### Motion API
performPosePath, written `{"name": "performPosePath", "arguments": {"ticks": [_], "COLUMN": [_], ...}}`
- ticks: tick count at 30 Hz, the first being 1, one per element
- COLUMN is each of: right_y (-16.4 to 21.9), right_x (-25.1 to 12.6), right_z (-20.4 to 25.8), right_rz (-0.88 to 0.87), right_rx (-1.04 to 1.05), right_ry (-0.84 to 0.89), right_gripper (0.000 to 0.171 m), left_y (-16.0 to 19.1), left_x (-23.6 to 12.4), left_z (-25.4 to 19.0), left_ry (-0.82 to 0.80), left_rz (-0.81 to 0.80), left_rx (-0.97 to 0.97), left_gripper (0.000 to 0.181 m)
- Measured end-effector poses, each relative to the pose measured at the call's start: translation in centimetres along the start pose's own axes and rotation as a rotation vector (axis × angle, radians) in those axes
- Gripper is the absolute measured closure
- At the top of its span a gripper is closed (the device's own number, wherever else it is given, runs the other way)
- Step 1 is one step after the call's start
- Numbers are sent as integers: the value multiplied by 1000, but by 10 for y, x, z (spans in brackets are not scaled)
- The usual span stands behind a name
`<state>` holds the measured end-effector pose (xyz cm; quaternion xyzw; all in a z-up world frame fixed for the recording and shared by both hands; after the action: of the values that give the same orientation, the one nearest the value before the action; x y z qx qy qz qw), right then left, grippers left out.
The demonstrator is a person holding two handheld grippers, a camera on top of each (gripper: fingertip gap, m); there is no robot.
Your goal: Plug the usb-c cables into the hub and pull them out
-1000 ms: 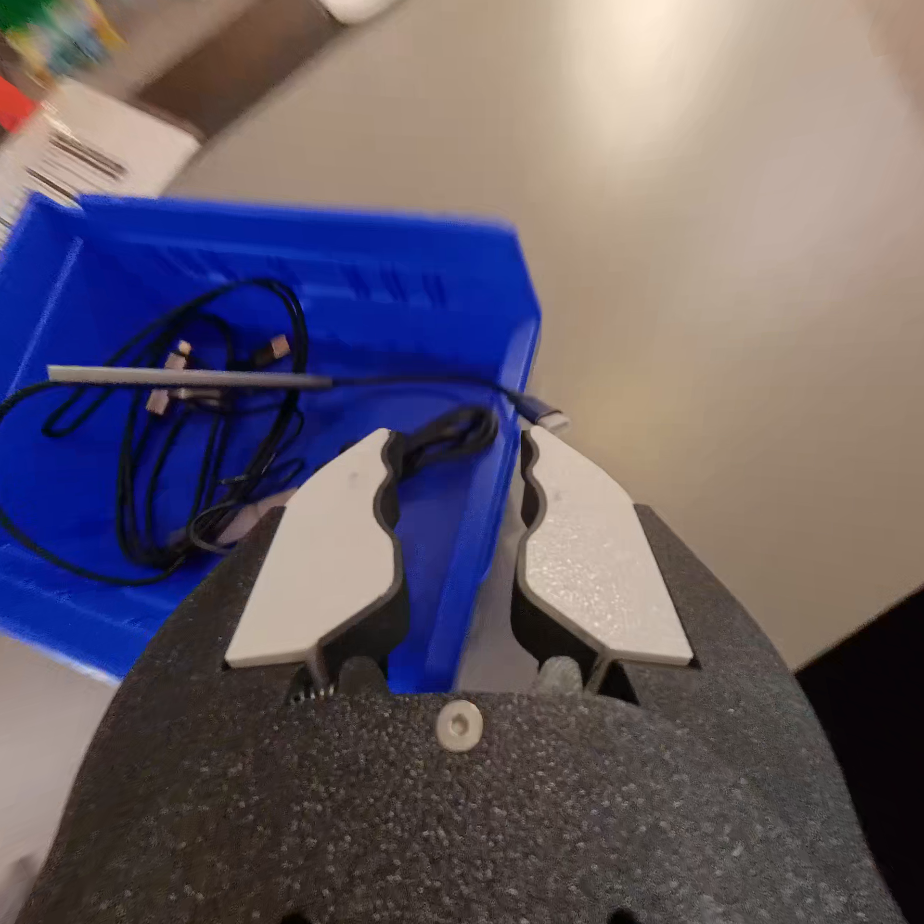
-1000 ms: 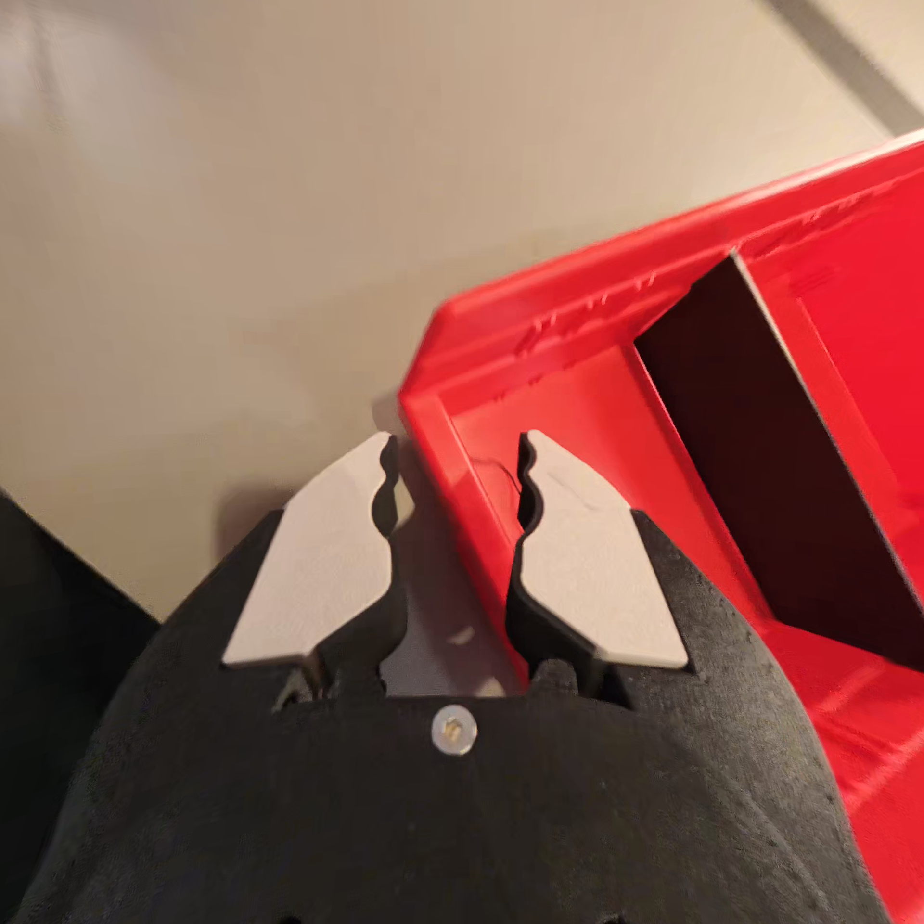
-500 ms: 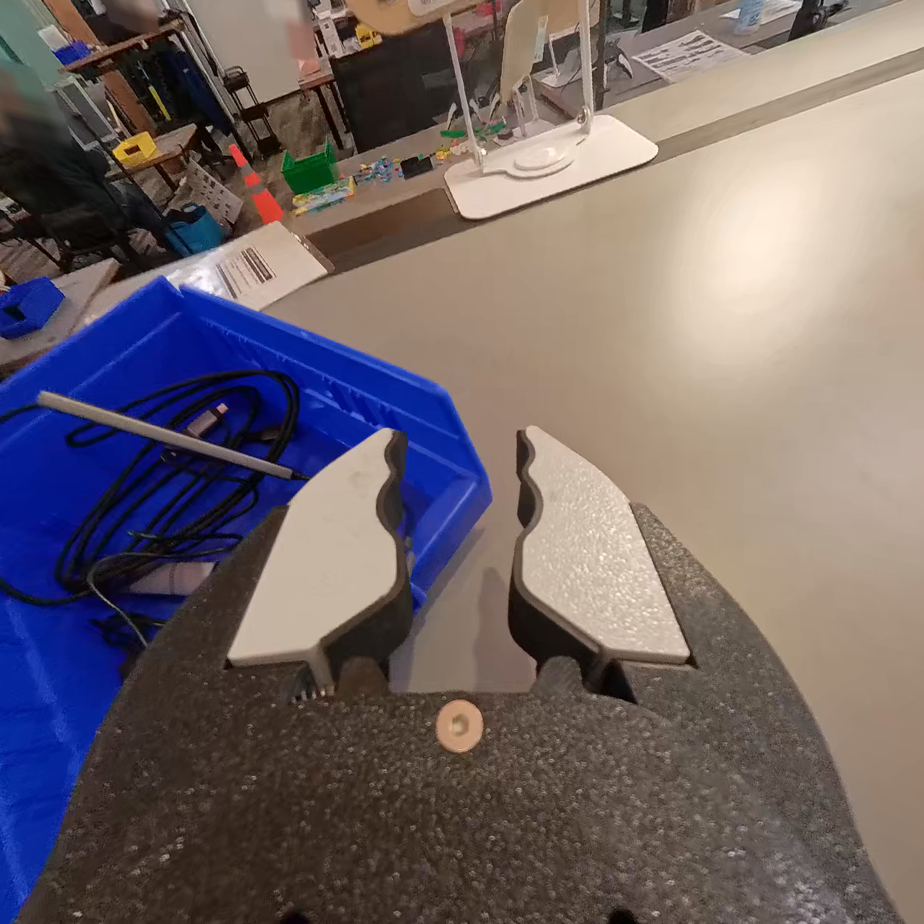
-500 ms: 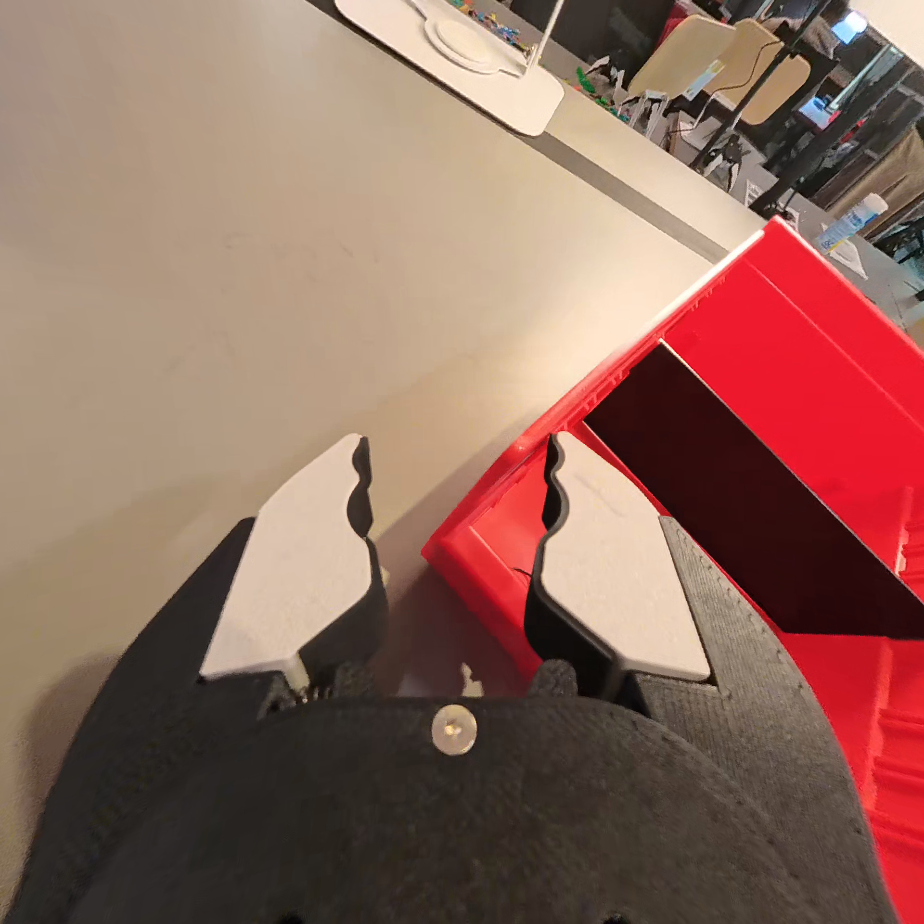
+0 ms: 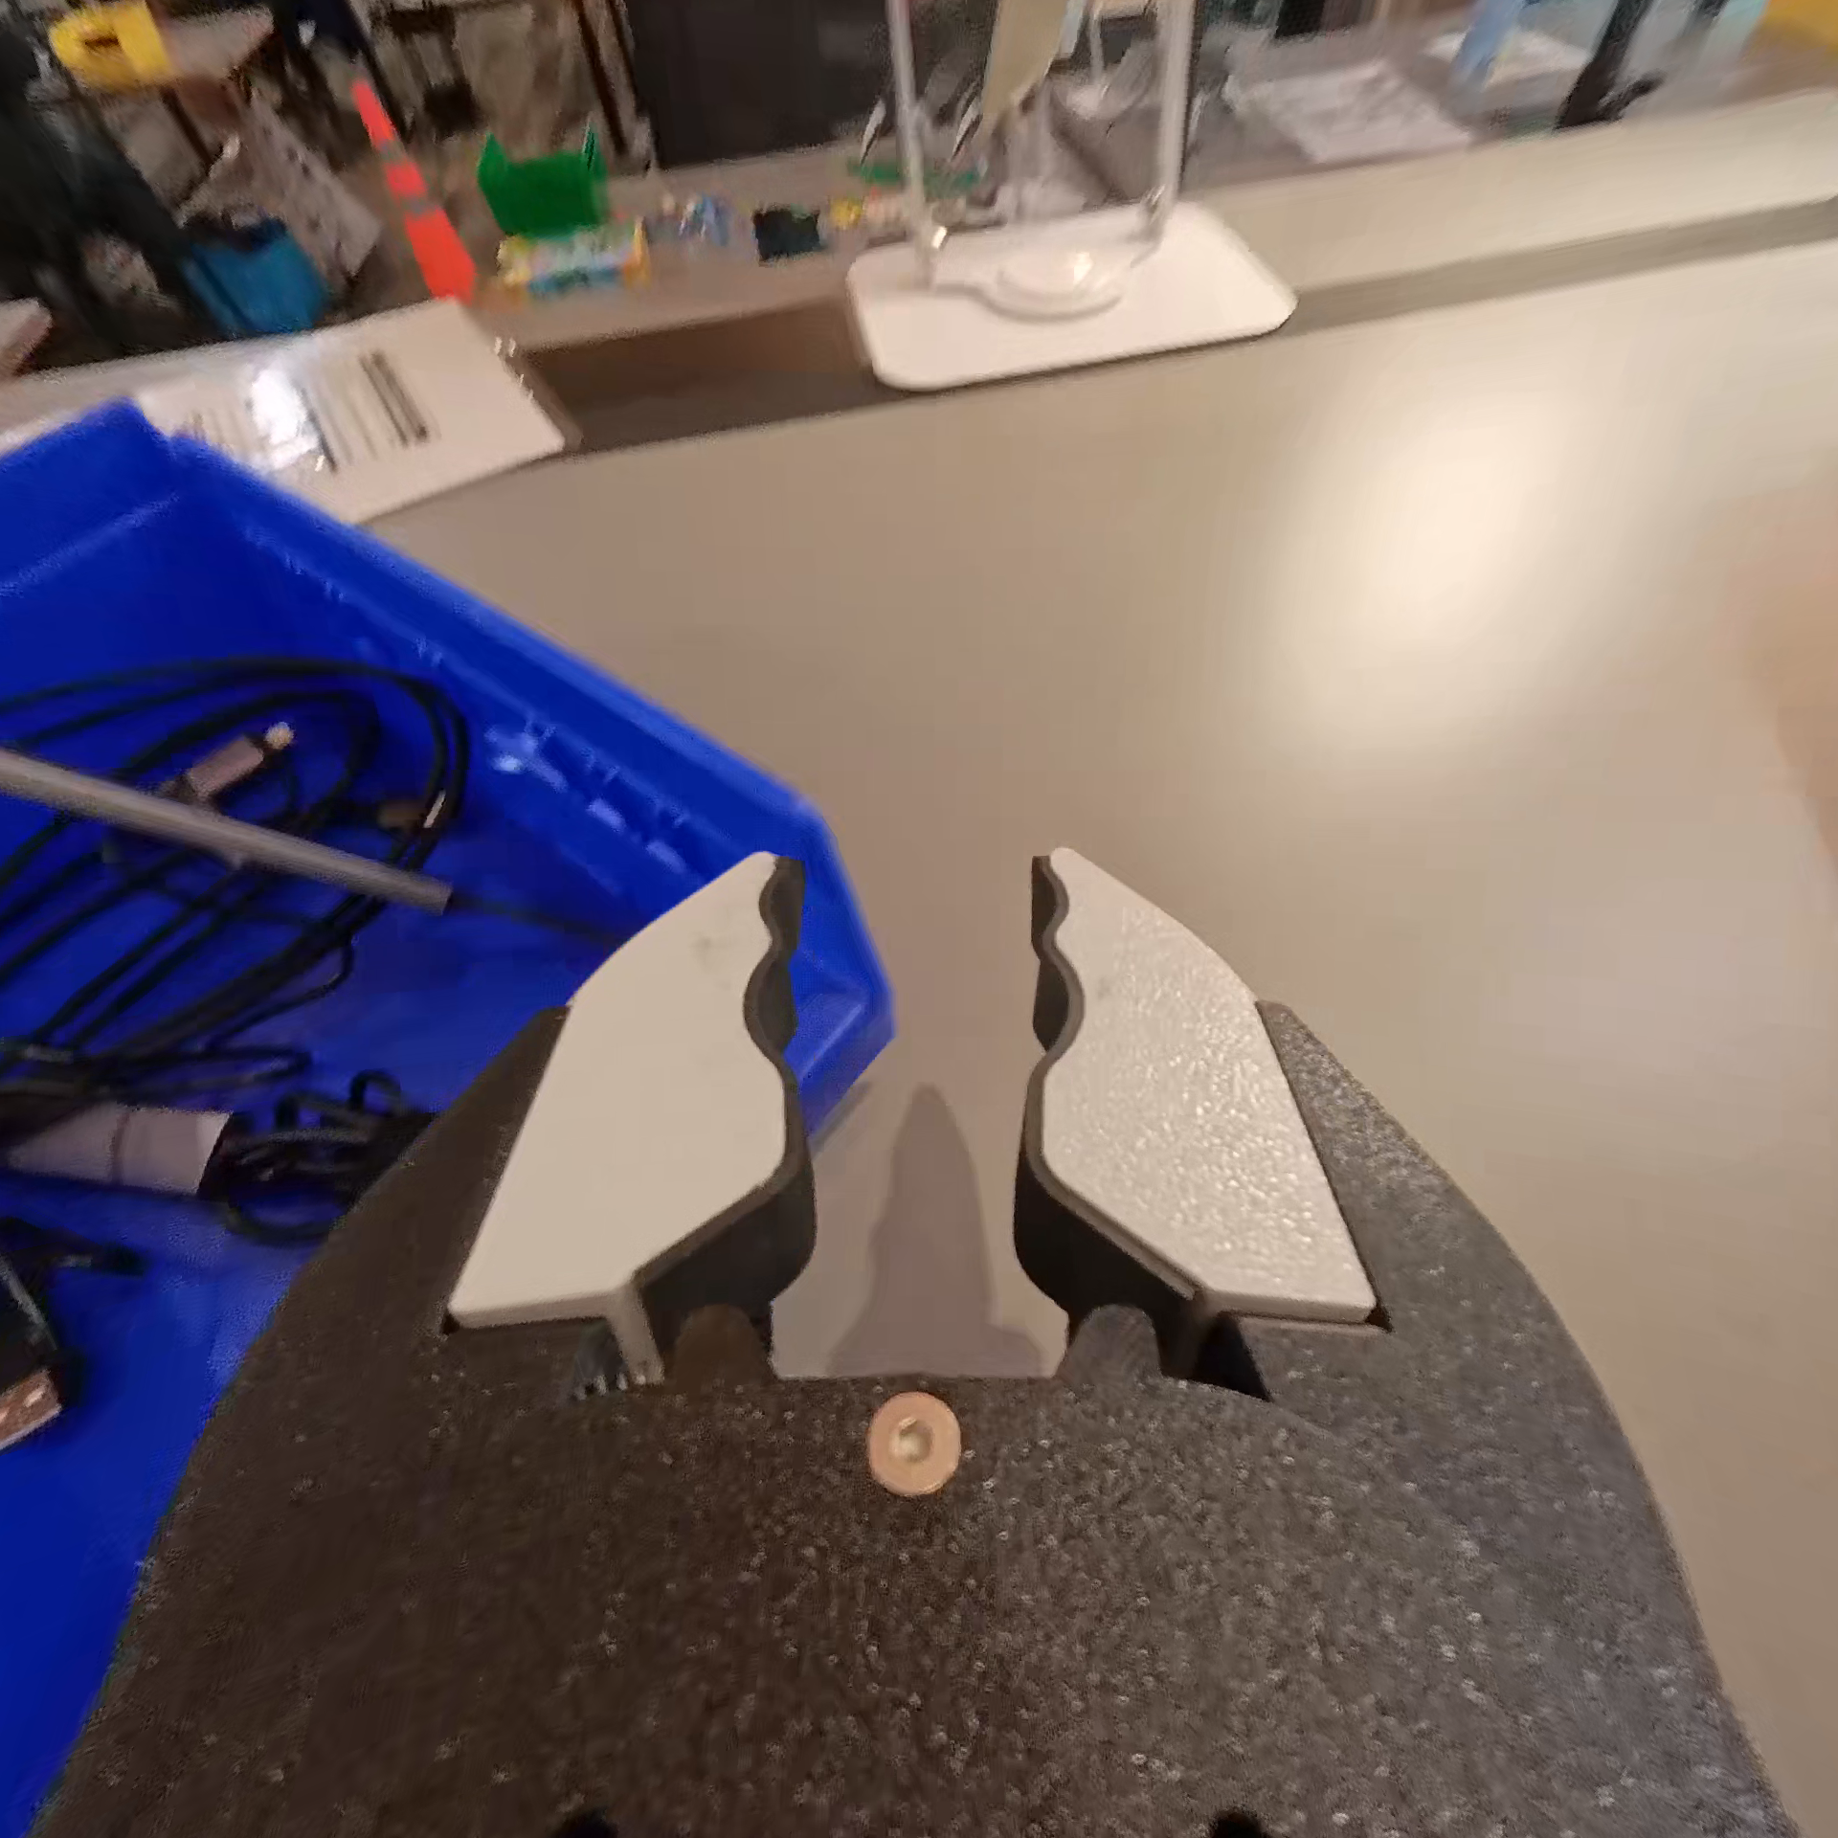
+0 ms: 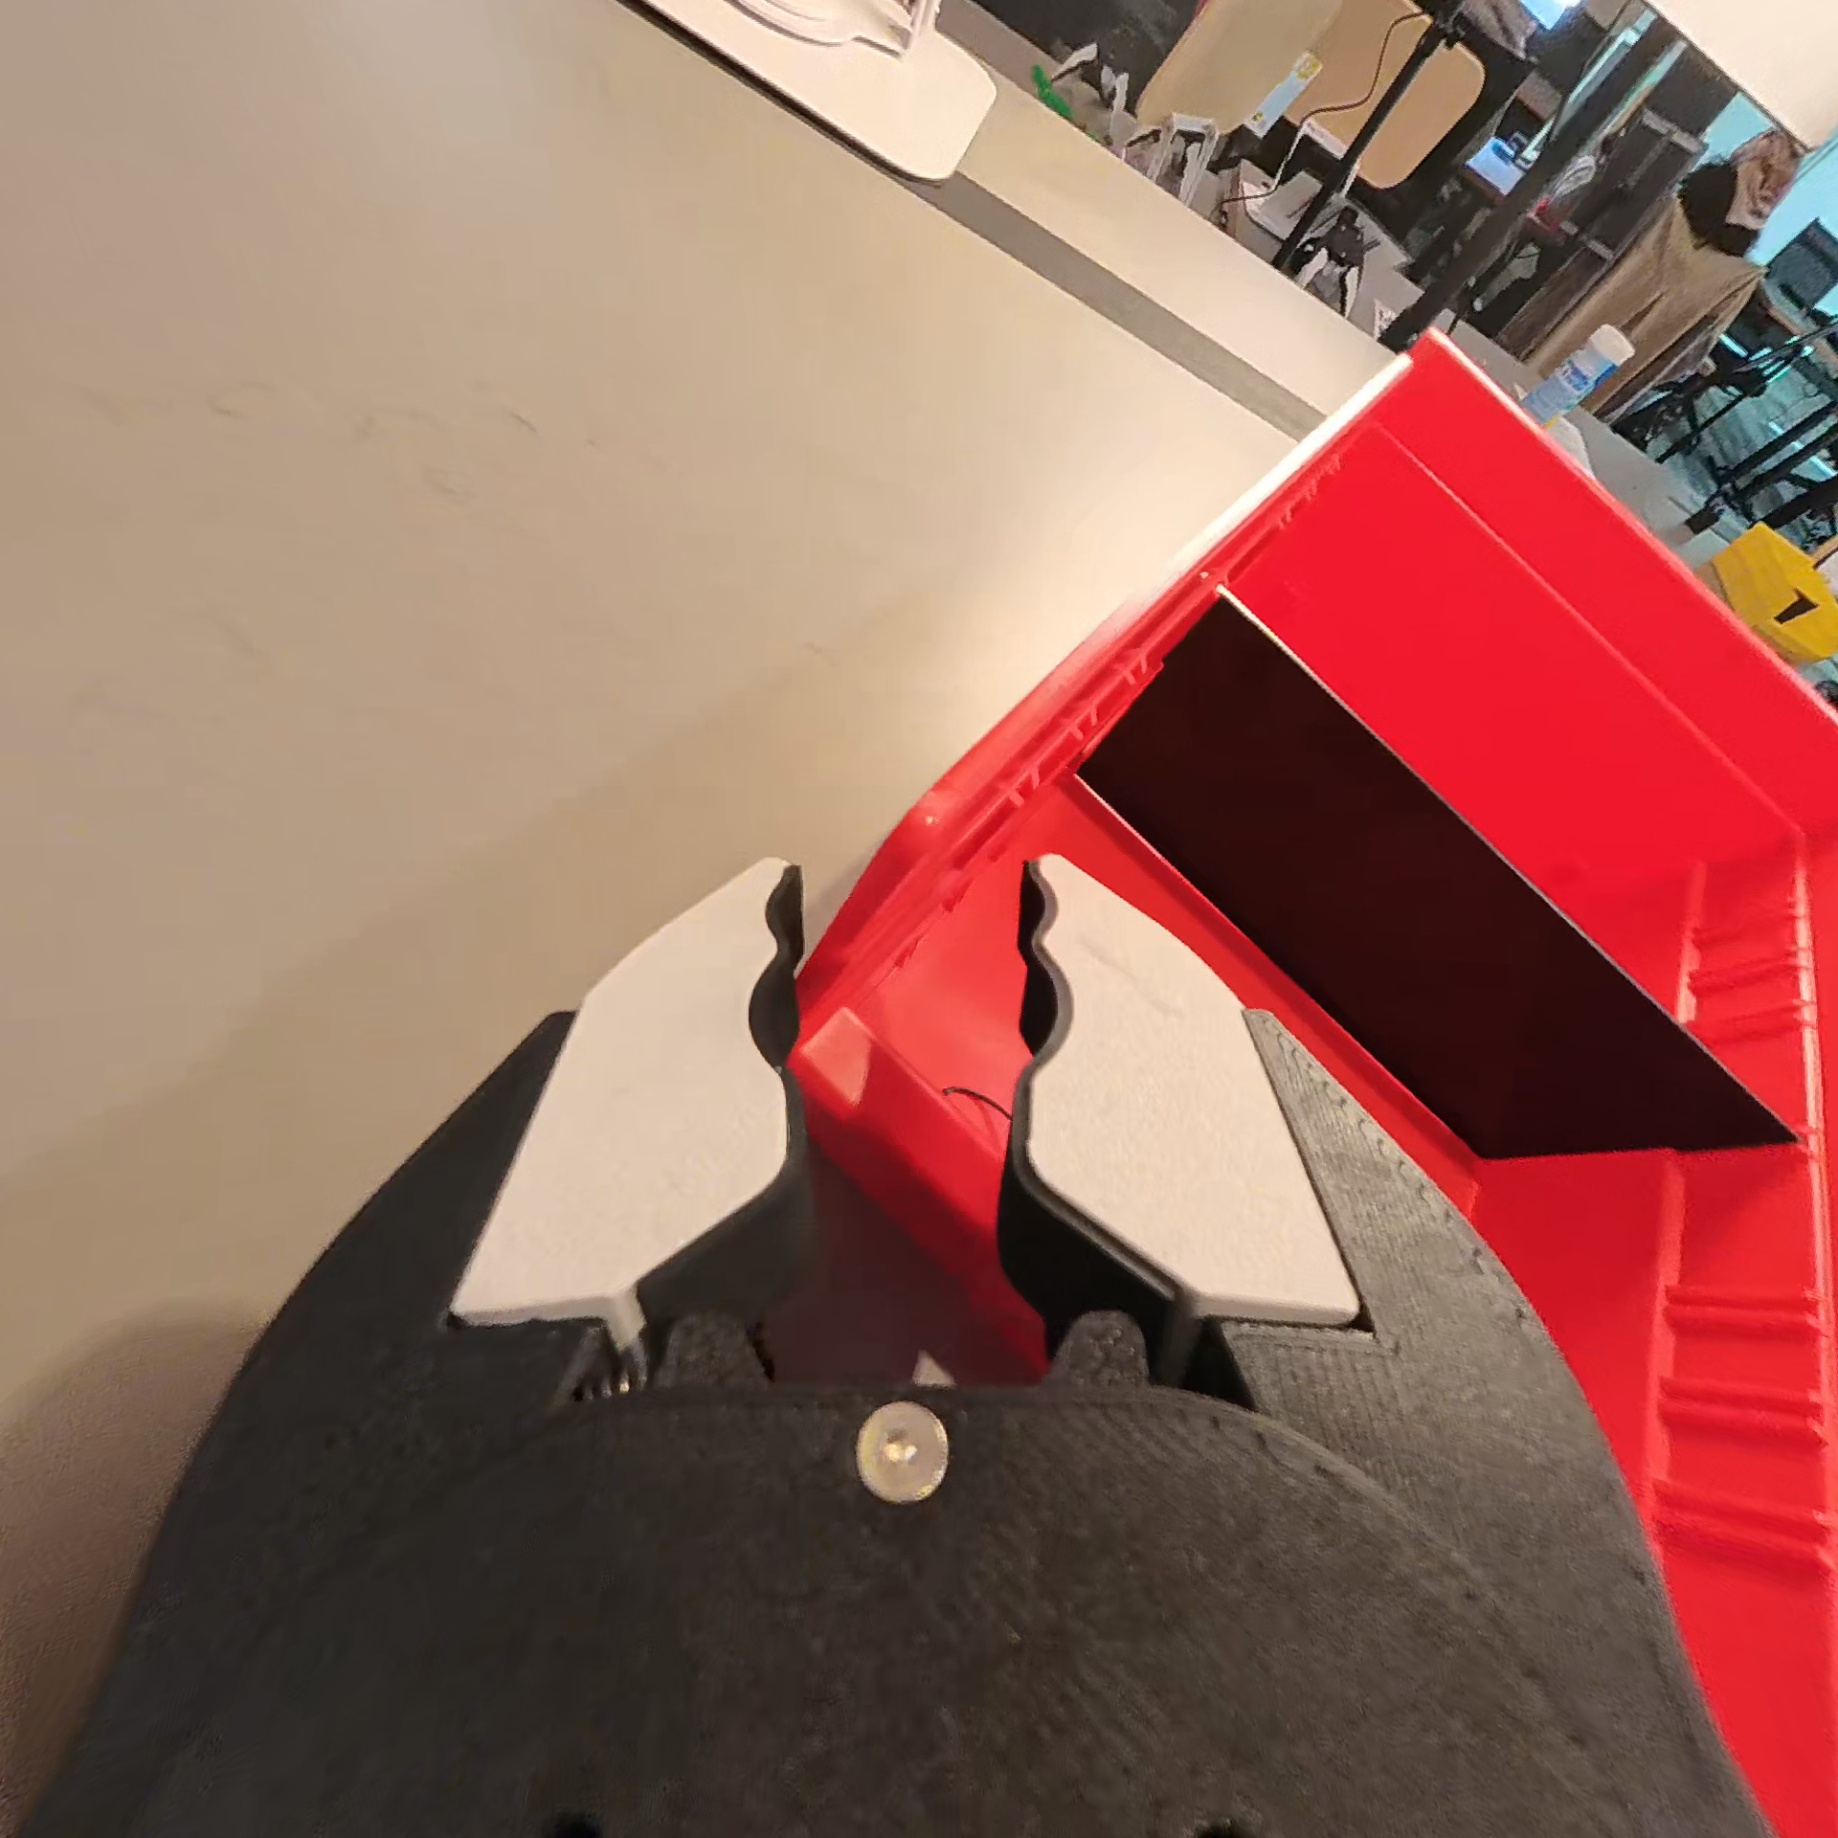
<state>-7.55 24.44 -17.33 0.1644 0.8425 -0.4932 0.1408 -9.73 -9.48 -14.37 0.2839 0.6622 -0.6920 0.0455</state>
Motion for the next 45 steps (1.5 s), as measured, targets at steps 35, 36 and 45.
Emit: {"name": "performPosePath", "arguments": {"ticks": [35,36,45], "right_y": [11,12,18], "right_x": [18,18,15], "right_z": [-29,-31,-49], "right_rz": [18,17,-34], "right_rx": [59,55,30], "right_ry": [-6,-5,16], "right_gripper": [137,138,136], "left_y": [15,21,-7], "left_x": [10,7,-19], "left_z": [48,54,34], "left_ry": [-148,-159,-80], "left_rz": [141,151,4], "left_rx": [26,20,7], "left_gripper": [142,143,133]}}
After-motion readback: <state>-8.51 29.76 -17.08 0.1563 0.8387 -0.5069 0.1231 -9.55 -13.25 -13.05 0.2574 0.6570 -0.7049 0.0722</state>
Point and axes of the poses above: each gripper's, where its closed fingertips meet, x out along the fingers, y out of its underside, z = x × y across the jaws, the point moved 1 cm from there along -x, back along the fingers, and after that the axes turned 13 degrees about y, right-handed, at the moved point
